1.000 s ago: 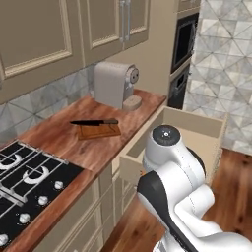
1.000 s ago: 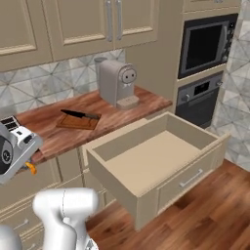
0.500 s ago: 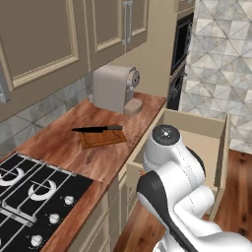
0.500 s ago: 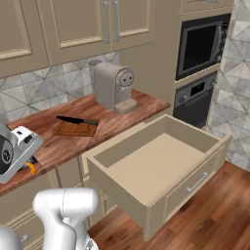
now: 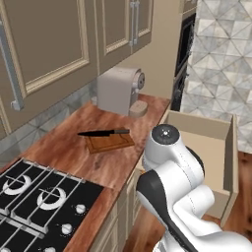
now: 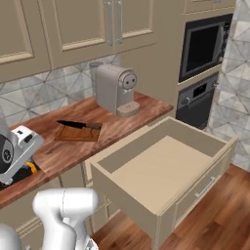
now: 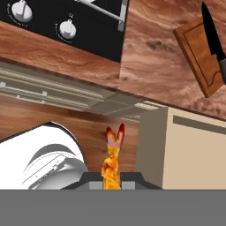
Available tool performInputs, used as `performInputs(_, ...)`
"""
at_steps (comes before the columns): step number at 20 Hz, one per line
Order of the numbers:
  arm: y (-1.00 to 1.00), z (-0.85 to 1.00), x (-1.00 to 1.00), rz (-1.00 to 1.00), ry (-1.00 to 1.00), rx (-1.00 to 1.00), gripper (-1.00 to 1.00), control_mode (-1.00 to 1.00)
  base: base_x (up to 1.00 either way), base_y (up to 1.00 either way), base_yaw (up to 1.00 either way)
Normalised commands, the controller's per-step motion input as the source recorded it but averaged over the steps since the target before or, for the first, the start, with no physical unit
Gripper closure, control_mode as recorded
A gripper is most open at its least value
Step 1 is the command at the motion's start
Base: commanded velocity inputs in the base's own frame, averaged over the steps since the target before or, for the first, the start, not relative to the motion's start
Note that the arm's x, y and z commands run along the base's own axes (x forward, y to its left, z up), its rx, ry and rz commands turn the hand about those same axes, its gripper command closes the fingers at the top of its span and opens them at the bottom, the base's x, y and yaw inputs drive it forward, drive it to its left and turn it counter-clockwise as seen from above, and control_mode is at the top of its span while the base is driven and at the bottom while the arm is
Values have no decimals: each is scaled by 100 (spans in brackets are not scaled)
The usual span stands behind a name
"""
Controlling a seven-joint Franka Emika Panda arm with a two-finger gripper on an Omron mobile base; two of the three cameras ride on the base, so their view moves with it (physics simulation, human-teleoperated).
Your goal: Pick up the knife from the drawer and place it on the cutting board. Then place the meat from the plate to the cutting board.
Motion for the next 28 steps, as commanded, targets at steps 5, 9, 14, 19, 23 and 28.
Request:
performInputs(5, 0, 0, 0, 0, 0, 0, 100, 100, 35, 4, 1)
performInputs(9, 0, 0, 0, 0, 0, 0, 100, 100, 34, 0, 6)
performInputs(14, 0, 0, 0, 0, 0, 0, 100, 100, 35, -3, 10)
performInputs(19, 0, 0, 0, 0, 0, 0, 100, 100, 41, -8, 14)
performInputs(23, 0, 0, 0, 0, 0, 0, 100, 100, 41, -12, 13)
performInputs(28, 0, 0, 0, 0, 0, 0, 100, 100, 37, -17, 11)
